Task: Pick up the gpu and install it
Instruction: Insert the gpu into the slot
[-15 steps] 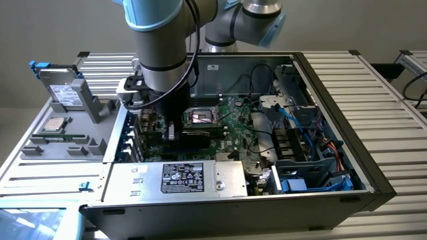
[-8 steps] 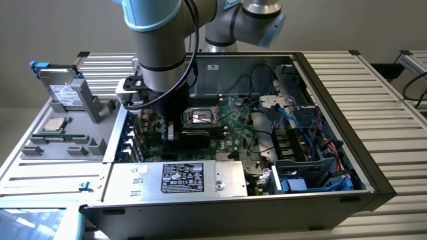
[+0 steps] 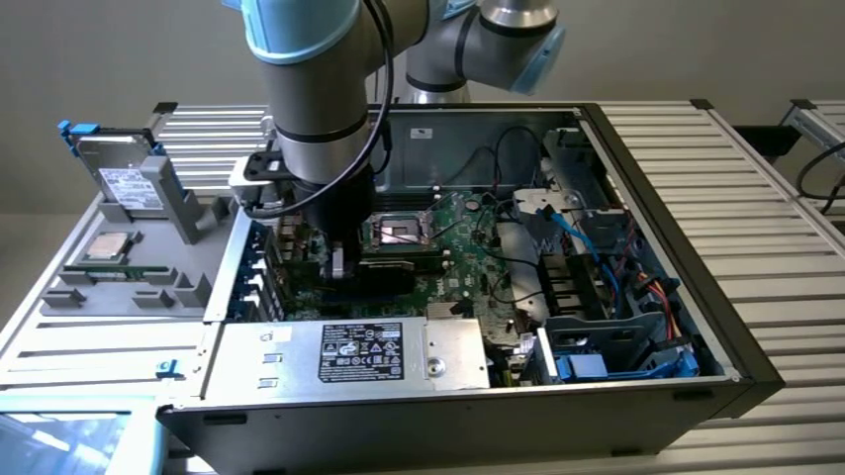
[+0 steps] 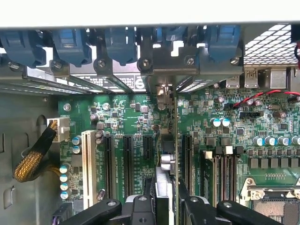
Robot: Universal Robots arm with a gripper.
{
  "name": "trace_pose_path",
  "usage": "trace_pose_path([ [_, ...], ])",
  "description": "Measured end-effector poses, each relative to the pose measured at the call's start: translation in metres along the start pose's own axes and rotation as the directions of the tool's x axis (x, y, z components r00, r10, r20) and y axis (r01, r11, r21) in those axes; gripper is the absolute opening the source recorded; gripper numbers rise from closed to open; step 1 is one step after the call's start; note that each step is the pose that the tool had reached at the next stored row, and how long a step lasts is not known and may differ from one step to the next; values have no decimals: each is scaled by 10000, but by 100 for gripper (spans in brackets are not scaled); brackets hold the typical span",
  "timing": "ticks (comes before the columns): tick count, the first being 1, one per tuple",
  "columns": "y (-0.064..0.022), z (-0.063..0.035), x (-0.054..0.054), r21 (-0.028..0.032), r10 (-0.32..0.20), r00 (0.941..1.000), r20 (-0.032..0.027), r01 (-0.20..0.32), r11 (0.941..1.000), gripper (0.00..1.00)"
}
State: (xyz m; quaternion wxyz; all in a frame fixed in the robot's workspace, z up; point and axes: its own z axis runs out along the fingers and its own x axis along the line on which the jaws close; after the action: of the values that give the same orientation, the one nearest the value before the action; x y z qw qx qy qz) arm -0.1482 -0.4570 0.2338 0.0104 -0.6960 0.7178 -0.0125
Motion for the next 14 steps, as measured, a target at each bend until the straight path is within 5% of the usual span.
trace_pose_path([
  [14, 2, 14, 0, 17, 0, 10000, 0, 0, 10000, 29],
])
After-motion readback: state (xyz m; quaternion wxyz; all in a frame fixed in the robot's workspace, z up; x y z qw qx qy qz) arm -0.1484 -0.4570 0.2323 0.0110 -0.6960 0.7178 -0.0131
